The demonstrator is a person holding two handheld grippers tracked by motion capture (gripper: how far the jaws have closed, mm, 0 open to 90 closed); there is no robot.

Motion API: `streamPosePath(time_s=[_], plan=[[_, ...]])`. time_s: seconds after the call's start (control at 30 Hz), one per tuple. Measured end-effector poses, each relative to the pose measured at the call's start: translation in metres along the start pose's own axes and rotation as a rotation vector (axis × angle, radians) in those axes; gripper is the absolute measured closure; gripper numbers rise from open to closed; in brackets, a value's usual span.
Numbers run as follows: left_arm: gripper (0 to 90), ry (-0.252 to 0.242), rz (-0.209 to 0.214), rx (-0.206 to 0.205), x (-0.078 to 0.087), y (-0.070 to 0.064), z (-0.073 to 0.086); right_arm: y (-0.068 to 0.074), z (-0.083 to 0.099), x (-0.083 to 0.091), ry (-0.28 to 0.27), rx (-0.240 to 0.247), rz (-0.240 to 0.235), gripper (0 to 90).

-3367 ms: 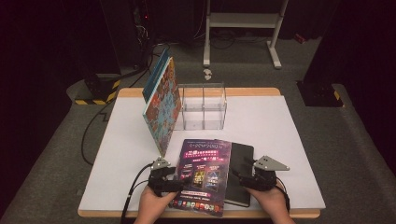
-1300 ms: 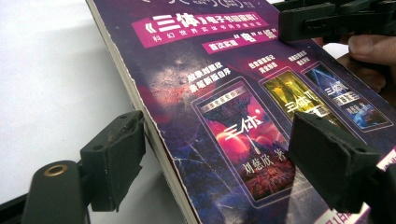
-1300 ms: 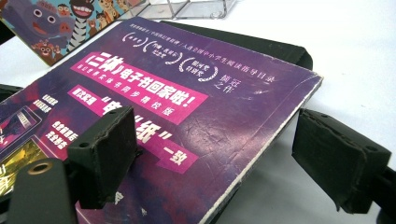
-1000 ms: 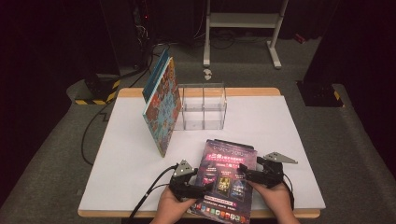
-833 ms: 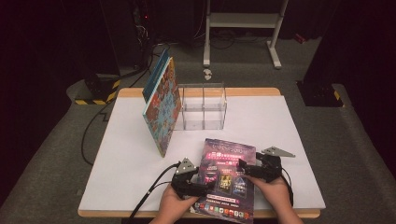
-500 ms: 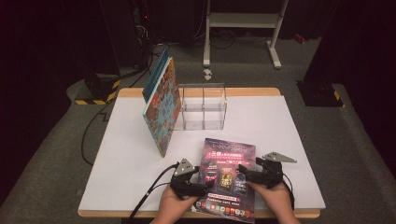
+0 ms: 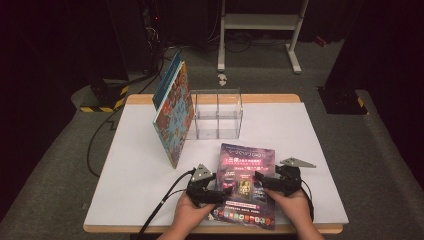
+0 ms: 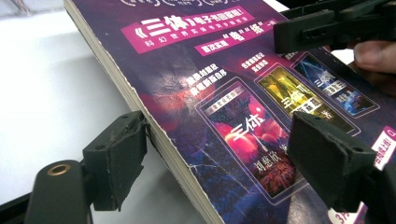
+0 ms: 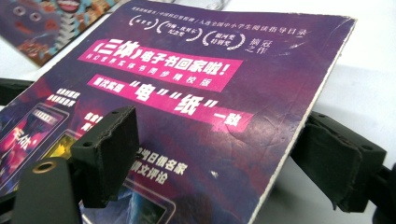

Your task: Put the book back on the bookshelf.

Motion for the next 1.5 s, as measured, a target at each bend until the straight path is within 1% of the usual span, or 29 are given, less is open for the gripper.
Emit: streamPosePath(time_s=[0.1,0.17,0.2,0.23,0.33,0.37,0.47,0.53,0.57,0.67,0.77,0.83,0.87,0.93,0.97,1.03,1.1,1.13,1.2,1.23,1.33,1.37,1.43,1.5], plan=[[20.3,-0.006,-0.003,0.004,-0.005,0.002,-0.003,-0.006,-0.008,-0.005,0.009,-0.012,0.006,12.9],[20.8,-0.010,-0.009,-0.002,-0.003,0.002,-0.003,-0.008,-0.008,-0.005,0.016,-0.024,0.007,12.6],[21.6,-0.008,-0.009,-0.002,-0.001,0.002,-0.002,-0.009,-0.007,-0.002,0.011,-0.019,0.012,12.7],[22.0,-0.010,0.001,0.012,0.002,0.000,-0.001,-0.009,-0.004,0.001,0.010,-0.018,0.014,12.7],[21.7,0.000,0.025,0.026,0.011,-0.003,0.006,-0.006,0.010,0.015,0.003,-0.016,0.005,12.8],[22.4,-0.006,0.029,0.030,0.013,-0.006,0.007,-0.004,0.016,0.021,0.003,-0.012,0.000,12.9],[25.0,-0.013,0.014,0.005,0.017,-0.009,0.008,0.001,0.028,0.031,-0.001,-0.005,-0.002,15.7],[25.2,-0.010,0.012,0.017,0.016,-0.008,0.007,0.004,0.029,0.034,-0.010,0.007,-0.005,19.8],[25.2,-0.008,0.014,0.015,0.015,-0.008,0.007,0.005,0.028,0.033,-0.008,0.017,-0.005,20.7],[25.4,-0.001,0.010,0.015,0.013,-0.007,0.006,0.005,0.023,0.027,-0.010,0.016,0.004,18.9],[25.3,-0.002,0.007,0.022,0.008,-0.004,0.003,0.001,0.016,0.020,-0.011,-0.002,0.006,18.5],[25.3,-0.001,0.010,0.014,0.005,-0.003,0.001,-0.001,0.011,0.016,-0.010,0.002,0.010,18.2],[25.2,0.002,0.013,0.003,0.005,-0.002,0.001,-0.003,0.009,0.015,-0.004,-0.002,0.010,17.9],[26.0,-0.017,-0.010,0.001,0.004,0.004,-0.003,-0.004,0.007,0.014,0.004,-0.002,0.005,16.2],[25.9,-0.022,-0.011,0.009,0.003,0.007,-0.006,-0.005,0.006,0.013,0.008,-0.002,0.002,15.2],[23.4,-0.031,-0.007,0.045,-0.003,0.012,-0.010,-0.006,0.005,0.009,0.022,-0.017,-0.008,13.3],[20.8,-0.019,-0.006,0.080,-0.012,0.016,-0.011,-0.006,0.003,0.006,0.027,-0.030,-0.014,12.2],[19.5,-0.011,-0.005,0.087,-0.017,0.017,-0.010,-0.007,0.002,0.004,0.028,-0.035,-0.017,11.4],[16.5,-0.012,0.002,0.113,-0.024,0.018,-0.011,-0.009,0.000,0.000,0.031,-0.049,-0.024,9.9],[16.1,-0.011,0.004,0.113,-0.026,0.017,-0.012,-0.009,0.000,-0.001,0.033,-0.054,-0.026,9.6],[13.4,-0.009,0.006,0.118,-0.030,0.018,-0.012,-0.008,0.000,0.000,0.022,-0.041,-0.018,10.0],[12.8,-0.002,0.012,0.127,-0.031,0.019,-0.011,-0.008,0.000,0.000,0.020,-0.039,-0.018,10.2],[8.9,-0.002,0.010,0.139,-0.033,0.021,-0.011,-0.008,0.001,0.001,0.018,-0.037,-0.016,10.4],[6.7,0.002,0.007,0.136,-0.034,0.023,-0.011,-0.007,0.001,0.001,0.017,-0.040,-0.019,10.4]])
Point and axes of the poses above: each handheld gripper's, and its own axes: x roughly backward along the jaws, z roughly out of its underside, y roughly to its left, the point moved 9 cm from there along -x, roughly forward along the jaws, and after that the axes turned 13 degrees about -x, right-handed, at the moved point
